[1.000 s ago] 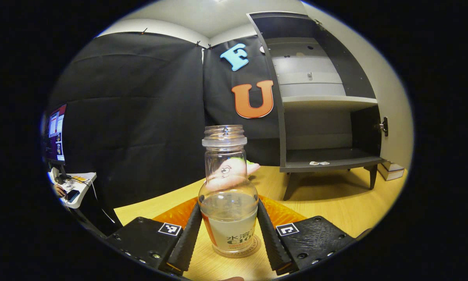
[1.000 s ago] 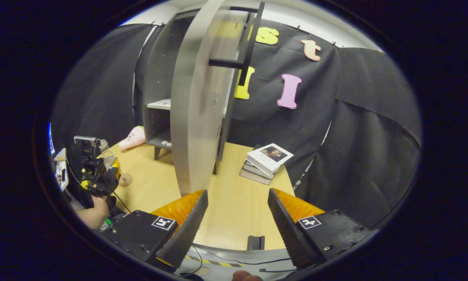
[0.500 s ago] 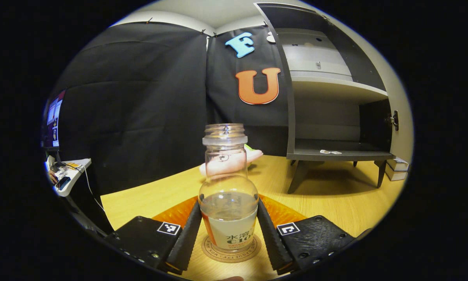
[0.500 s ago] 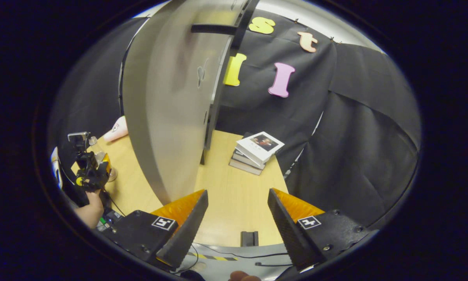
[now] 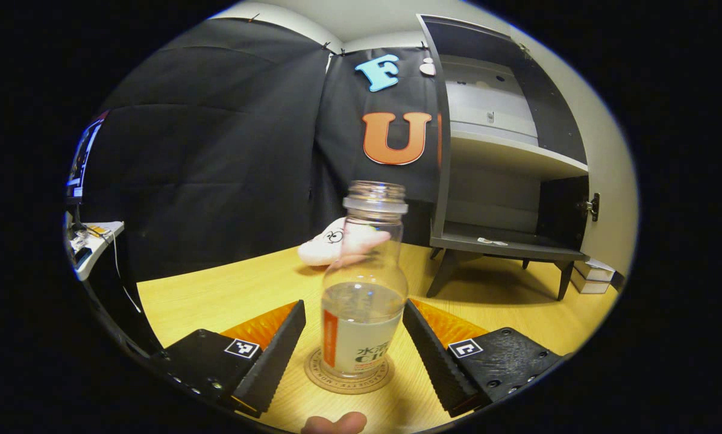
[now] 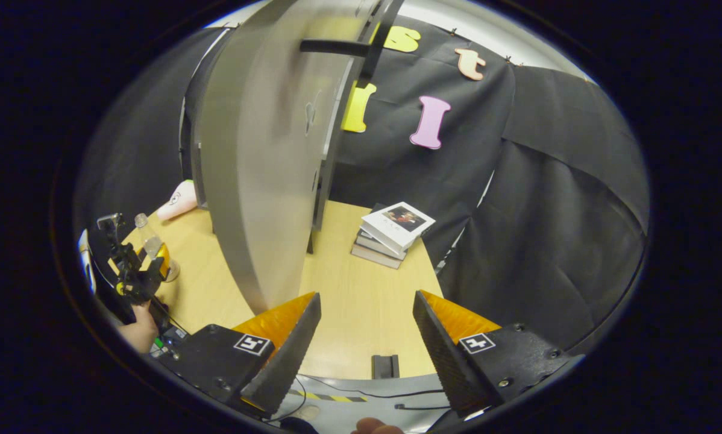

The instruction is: Open the cabinet door with the right hand, grasp the bottle in the cabinet with the left hand and place it on the coaster, then close the cabinet door with the right hand.

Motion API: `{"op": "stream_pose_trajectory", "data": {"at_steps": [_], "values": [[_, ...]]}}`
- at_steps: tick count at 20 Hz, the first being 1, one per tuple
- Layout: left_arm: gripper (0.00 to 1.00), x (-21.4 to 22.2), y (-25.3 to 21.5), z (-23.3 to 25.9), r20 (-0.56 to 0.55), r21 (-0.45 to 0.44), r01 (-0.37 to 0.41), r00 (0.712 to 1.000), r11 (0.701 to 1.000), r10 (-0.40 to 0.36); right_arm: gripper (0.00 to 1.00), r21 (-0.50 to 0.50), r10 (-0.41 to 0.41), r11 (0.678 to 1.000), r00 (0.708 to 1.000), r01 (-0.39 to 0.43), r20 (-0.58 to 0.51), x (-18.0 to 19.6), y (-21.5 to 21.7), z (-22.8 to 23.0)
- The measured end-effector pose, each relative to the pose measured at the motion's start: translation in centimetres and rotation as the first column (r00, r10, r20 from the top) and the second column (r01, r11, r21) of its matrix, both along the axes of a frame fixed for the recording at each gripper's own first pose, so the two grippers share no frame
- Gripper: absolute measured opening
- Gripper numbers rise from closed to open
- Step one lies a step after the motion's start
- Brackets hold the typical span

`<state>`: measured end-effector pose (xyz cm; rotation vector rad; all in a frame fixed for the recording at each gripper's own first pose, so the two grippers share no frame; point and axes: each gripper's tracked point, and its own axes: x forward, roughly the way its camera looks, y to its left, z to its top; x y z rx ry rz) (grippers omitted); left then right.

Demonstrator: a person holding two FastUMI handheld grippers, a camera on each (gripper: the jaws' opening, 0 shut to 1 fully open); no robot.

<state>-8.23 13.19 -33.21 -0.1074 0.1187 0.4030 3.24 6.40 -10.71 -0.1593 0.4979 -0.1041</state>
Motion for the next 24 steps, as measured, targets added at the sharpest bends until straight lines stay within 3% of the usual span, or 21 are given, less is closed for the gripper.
{"op": "stream_pose_trajectory", "data": {"at_steps": [5, 7, 8, 9, 10, 11, 12, 14, 16, 18, 21, 24], "values": [[0.98, -4.5, 0.7, 4.3, -0.036, 0.092, 0.024, 0.999, 0.995, -0.021, 0.99, -0.019, 0.044, 0.999, 0.999, -0.044, 0.019, -1.0, 1.1, 0.6], [0.97, -5.5, 0.2, 7.0, 0.002, 0.125, 0.061, 0.998, 0.99, -0.062, 0.99, -0.024, 0.059, 0.998, 0.998, -0.058, 0.03, -1.2, 1.1, 0.7], [0.96, -4.3, -0.9, 8.4, 0.087, 0.134, 0.137, 0.985, 0.981, -0.15, 0.99, -0.014, 0.064, 0.998, 0.997, -0.063, 0.034, -1.3, 1.2, 0.8], [0.95, -2.4, -2.2, 9.0, 0.167, 0.13, 0.247, 0.949, 0.96, -0.267, 0.99, -0.004, 0.072, 0.997, 0.996, -0.072, 0.046, -1.1, 1.3, 0.7], [0.84, -0.7, -3.0, 7.9, 0.17, 0.078, 0.321, 0.928, 0.944, -0.33, 0.99, -0.002, 0.083, 0.997, 0.995, -0.083, 0.056, -1.0, 1.4, 0.6], [0.95, -0.5, -2.3, 5.5, 0.102, 0.027, 0.327, 0.939, 0.945, -0.328, 0.99, -0.011, 0.095, 0.995, 0.994, -0.094, 0.047, -1.1, 1.3, 0.2], [0.95, -0.2, -1.2, 2.6, 0.016, -0.034, 0.293, 0.956, 0.956, -0.293, 0.99, -0.028, 0.098, 0.995, 0.995, -0.097, 0.026, -1.5, 1.4, -0.2], [0.96, -0.8, 1.4, 0.6, -0.04, -0.07, 0.183, 0.982, 0.981, -0.186, 0.99, -0.069, 0.108, 0.992, 0.994, -0.107, 0.015, -1.6, 1.8, -0.3], [0.96, 0.5, 0.8, -0.1, -0.079, -0.101, 0.132, 0.987, 0.986, -0.14, 1.0, -0.098, 0.111, 0.989, 0.994, -0.11, 0.004, -1.5, 1.8, -0.3], [0.96, 0.9, 0.5, -0.7, -0.118, -0.113, 0.136, 0.982, 0.984, -0.149, 0.95, -0.073, 0.084, 0.994, 0.996, -0.084, -0.003, -1.9, 1.7, -0.7], [0.95, 2.0, -1.3, -0.9, -0.162, -0.085, 0.192, 0.965, 0.978, -0.204, 0.99, -0.009, 0.046, 0.999, 0.999, -0.046, 0.003, -1.9, 1.9, -0.9], [0.96, 1.0, -3.6, -0.1, -0.182, -0.084, 0.245, 0.949, 0.966, -0.257, 0.99, -0.029, 0.032, 0.999, 0.999, -0.032, 0.024, -1.8, 1.9, -0.7]]}}
